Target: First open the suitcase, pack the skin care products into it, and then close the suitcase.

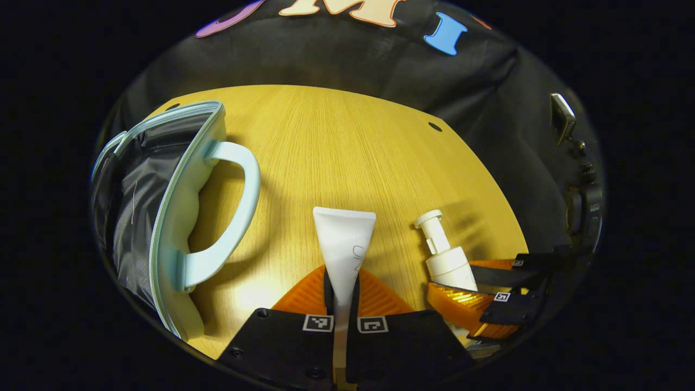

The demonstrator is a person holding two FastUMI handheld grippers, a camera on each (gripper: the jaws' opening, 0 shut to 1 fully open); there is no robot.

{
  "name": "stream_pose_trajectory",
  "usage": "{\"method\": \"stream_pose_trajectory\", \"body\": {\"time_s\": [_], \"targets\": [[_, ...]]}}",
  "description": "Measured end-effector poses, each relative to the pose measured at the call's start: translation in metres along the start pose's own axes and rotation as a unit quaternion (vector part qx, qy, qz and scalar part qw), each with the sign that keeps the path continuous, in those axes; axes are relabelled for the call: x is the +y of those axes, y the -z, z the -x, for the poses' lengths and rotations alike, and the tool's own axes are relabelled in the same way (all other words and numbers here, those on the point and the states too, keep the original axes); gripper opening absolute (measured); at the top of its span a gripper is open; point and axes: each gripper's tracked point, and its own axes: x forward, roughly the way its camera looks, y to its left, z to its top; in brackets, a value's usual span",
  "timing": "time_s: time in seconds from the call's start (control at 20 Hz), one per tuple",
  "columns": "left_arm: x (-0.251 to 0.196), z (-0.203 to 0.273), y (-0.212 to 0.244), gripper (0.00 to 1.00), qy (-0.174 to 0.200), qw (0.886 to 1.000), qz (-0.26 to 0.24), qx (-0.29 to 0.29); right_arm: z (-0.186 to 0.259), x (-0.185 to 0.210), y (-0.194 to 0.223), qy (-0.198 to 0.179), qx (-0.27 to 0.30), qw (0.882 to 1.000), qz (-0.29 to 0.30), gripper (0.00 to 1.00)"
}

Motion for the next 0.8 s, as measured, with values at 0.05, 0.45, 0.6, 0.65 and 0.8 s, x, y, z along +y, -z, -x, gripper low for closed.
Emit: {"method": "stream_pose_trajectory", "body": {"time_s": [0.05,0.45,0.6,0.65,0.8], "targets": [[-0.002,0.000,0.001,0.02,-0.002,1.000,0.001,0.001,-0.001,0.000,-0.001,-0.003,-0.002,1.000,0.005,0.60],[-0.025,0.053,-0.045,0.01,-0.002,0.999,-0.023,-0.042,-0.001,0.002,-0.002,-0.026,-0.018,0.999,-0.008,0.54],[-0.010,0.081,-0.070,0.02,0.001,0.997,-0.039,-0.062,0.000,0.001,-0.002,-0.016,-0.027,0.999,-0.019,0.53],[-0.001,0.086,-0.076,0.01,0.000,0.997,-0.040,-0.065,0.000,0.001,-0.002,-0.010,-0.029,0.999,-0.029,0.53],[0.034,0.100,-0.087,0.02,-0.007,0.997,-0.032,-0.070,0.000,0.000,0.000,0.001,-0.031,0.998,-0.063,0.53]]}}
